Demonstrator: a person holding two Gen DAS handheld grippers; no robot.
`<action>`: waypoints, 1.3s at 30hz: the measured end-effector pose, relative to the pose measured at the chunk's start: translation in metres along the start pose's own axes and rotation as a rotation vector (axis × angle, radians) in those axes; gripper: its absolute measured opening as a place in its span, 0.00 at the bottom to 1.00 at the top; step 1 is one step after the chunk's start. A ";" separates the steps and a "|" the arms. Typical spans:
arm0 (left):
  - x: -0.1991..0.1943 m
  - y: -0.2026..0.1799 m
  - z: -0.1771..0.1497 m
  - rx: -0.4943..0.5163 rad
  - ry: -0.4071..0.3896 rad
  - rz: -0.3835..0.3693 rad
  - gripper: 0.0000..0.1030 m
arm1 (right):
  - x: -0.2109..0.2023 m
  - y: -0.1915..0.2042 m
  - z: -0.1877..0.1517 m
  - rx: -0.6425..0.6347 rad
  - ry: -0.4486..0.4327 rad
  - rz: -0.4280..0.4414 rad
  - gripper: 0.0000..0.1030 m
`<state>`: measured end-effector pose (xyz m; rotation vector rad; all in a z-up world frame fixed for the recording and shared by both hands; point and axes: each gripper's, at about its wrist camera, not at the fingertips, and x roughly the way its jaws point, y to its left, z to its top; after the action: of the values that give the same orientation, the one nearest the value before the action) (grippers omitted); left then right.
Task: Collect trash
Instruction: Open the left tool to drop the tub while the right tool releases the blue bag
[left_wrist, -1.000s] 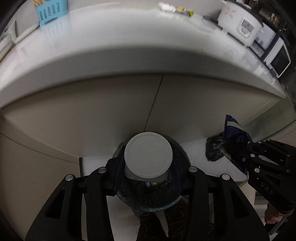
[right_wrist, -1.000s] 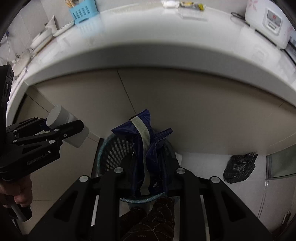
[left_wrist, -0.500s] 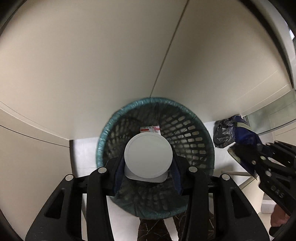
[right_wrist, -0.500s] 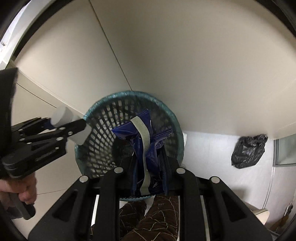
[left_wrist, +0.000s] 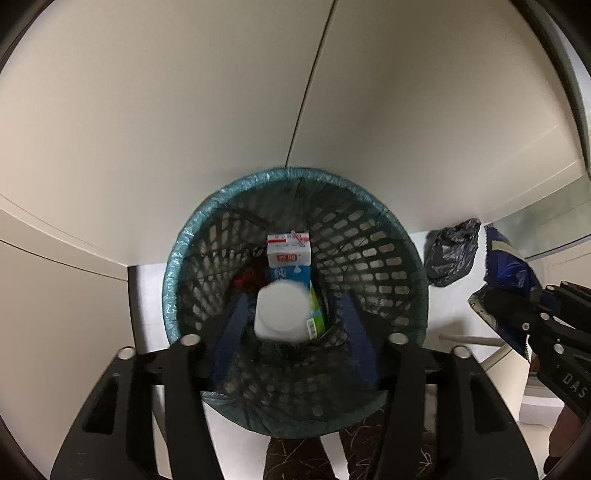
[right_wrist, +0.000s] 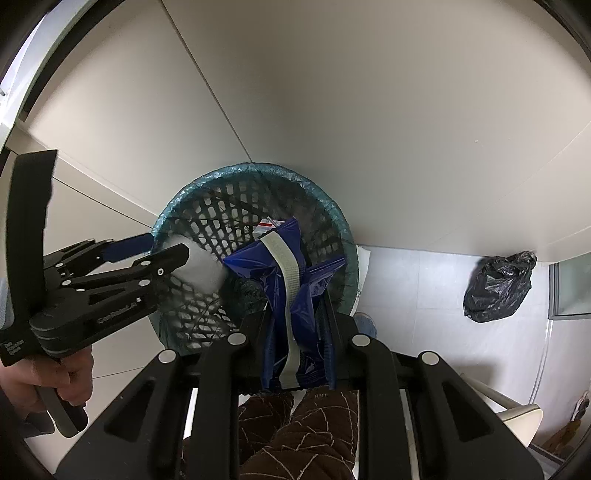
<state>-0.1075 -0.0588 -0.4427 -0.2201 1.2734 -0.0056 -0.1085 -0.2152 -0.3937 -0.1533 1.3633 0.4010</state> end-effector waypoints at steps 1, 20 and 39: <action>-0.002 0.000 0.000 -0.002 -0.007 0.003 0.63 | -0.001 0.001 0.001 -0.005 -0.003 0.000 0.19; -0.035 0.058 -0.011 -0.105 -0.040 0.105 0.94 | 0.033 0.052 0.024 -0.075 0.018 0.073 0.21; -0.025 0.079 -0.029 -0.149 -0.004 0.129 0.94 | 0.060 0.071 0.025 -0.090 0.033 0.089 0.54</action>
<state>-0.1514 0.0168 -0.4397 -0.2651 1.2828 0.2006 -0.1024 -0.1295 -0.4378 -0.1747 1.3883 0.5375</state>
